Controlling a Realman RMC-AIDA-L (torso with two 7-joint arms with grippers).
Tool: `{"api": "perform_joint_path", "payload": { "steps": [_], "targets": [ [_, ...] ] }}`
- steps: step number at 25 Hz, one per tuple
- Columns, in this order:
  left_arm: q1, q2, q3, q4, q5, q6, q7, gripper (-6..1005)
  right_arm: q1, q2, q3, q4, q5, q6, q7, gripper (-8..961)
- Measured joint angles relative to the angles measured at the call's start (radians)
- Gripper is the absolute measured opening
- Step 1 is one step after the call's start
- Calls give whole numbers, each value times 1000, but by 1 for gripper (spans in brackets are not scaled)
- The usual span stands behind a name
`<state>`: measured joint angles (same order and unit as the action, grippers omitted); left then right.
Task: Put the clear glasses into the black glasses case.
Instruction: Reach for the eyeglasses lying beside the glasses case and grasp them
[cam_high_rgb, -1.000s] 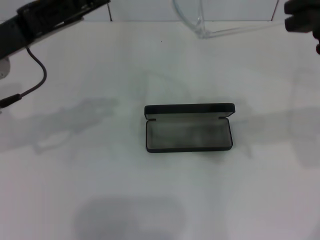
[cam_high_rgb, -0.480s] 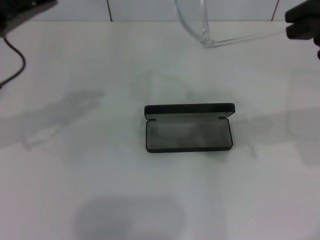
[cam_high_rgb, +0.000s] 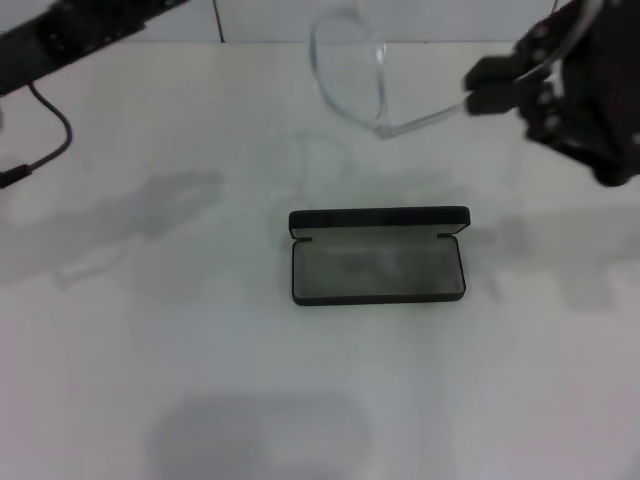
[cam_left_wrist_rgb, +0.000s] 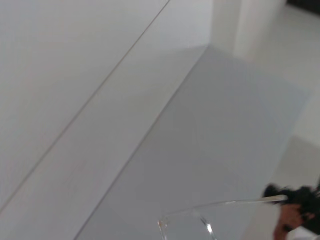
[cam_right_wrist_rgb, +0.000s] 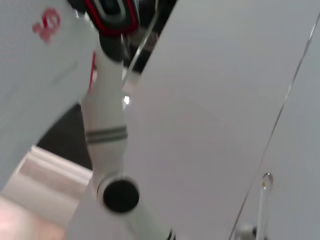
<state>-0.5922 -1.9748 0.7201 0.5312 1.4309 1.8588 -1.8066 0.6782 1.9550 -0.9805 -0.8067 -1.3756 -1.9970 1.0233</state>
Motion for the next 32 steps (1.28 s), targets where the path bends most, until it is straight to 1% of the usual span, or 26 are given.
{"api": "perform_joint_path", "payload": {
  "steps": [6,7,9,16,18,21,23,24,25,27,32],
  "targets": [
    [-5,-6,0,24,72,-107,2,391,-21,48,-1,-164,-154,86,78,69],
    [-5,-7,0,29,82,-122,3,391,-27,53,-1,-182,-167,93,85,70],
    [-5,-7,-1,38,95,-140,4,391,-34,56,-2,-202,-177,99,92,71],
    [5,-7,-7,60,107,-173,50,392,-36,47,4,-185,-182,102,114,74],
    [23,-7,-8,78,99,-176,147,392,-37,42,8,-173,-181,106,147,74],
    [32,-11,-8,100,95,-176,222,392,-37,36,27,-166,-178,117,226,76],
    [37,-20,-8,123,91,-172,299,393,-32,33,49,-166,-178,123,295,76],
    [37,-20,-8,123,91,-172,299,393,-29,31,56,-166,-178,126,325,77],
    [42,-39,-8,158,87,-170,371,393,-25,28,60,-166,-178,130,355,77],
    [44,-48,-6,179,88,-170,405,394,-18,23,63,-165,-178,141,408,78],
    [46,-74,-2,224,85,-172,540,395,13,22,58,-155,-182,152,473,80]
  ]
}}
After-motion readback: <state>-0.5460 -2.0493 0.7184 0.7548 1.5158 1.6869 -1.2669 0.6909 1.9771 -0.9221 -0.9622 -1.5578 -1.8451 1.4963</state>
